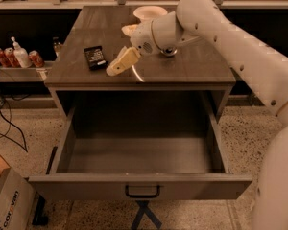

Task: Place rxbar chocolate into top drawer

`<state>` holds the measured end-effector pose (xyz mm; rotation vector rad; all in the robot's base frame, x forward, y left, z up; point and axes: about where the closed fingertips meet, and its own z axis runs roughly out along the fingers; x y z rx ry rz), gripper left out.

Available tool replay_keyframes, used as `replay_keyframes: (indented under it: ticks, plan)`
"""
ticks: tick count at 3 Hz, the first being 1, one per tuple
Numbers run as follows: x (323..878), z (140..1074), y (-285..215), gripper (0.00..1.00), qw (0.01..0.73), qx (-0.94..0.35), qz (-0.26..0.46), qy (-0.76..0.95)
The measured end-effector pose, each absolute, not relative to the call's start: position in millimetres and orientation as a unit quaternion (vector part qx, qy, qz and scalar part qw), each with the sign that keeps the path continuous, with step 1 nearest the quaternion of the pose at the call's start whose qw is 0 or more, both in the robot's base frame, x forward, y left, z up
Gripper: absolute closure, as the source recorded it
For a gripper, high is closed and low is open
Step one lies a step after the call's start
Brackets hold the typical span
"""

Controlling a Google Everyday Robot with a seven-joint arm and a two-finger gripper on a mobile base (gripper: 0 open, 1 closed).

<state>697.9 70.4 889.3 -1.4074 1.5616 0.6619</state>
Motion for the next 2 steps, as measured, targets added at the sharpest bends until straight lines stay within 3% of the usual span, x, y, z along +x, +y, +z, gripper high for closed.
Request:
replay_keyframes:
  ticks: [2]
  plan:
    - [719, 862, 109, 0.00, 0.463, -0.561, 0.319, 0.607]
